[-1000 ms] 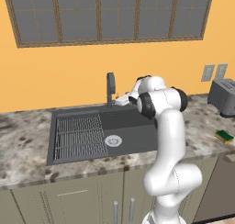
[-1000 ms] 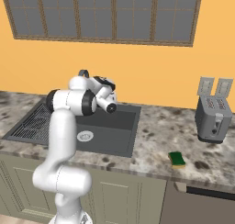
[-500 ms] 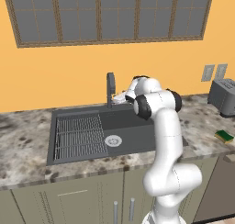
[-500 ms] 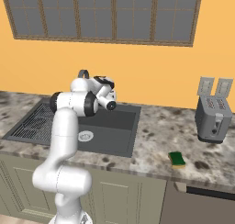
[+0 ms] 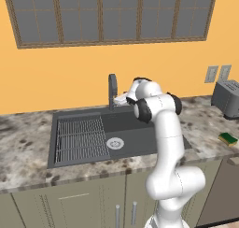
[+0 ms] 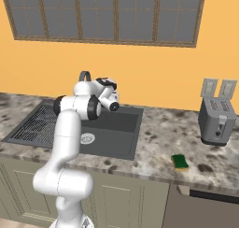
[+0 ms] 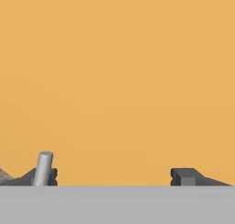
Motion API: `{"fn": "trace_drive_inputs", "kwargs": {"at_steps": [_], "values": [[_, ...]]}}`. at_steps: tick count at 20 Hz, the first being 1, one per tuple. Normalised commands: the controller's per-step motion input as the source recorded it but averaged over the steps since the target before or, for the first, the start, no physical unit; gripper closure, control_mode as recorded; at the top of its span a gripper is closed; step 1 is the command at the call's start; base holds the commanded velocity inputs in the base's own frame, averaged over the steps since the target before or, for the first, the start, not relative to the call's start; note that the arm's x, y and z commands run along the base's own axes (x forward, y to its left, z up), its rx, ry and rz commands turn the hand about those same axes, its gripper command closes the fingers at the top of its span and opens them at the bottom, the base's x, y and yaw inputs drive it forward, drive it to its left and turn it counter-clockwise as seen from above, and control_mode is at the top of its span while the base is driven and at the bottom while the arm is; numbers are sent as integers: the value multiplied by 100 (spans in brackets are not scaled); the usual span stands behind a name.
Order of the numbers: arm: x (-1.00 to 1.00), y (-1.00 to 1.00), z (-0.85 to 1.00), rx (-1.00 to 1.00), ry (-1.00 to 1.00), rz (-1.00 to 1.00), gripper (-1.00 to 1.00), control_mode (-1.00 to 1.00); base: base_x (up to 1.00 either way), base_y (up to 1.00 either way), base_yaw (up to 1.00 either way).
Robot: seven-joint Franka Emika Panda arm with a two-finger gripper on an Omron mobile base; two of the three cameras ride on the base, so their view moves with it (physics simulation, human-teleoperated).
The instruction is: Soak the sponge with water for a few seconds and then drop it inside the sink.
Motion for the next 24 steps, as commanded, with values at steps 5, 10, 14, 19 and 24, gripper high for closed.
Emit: {"fn": "trace_drive_inputs", "kwargs": {"at_steps": [5,10,14,19,24], "values": [[24,0,-28,0,1,0,-100,-100,0,0,0],[0,0,-9,0,12,0,-100,-100,0,0,0],[0,-1,-18,2,13,0,-100,-100,0,0,0],[0,-15,-26,3,9,0,-100,-100,0,0,0],[0,-25,-34,3,3,0,-100,-100,0,0,0]]}}
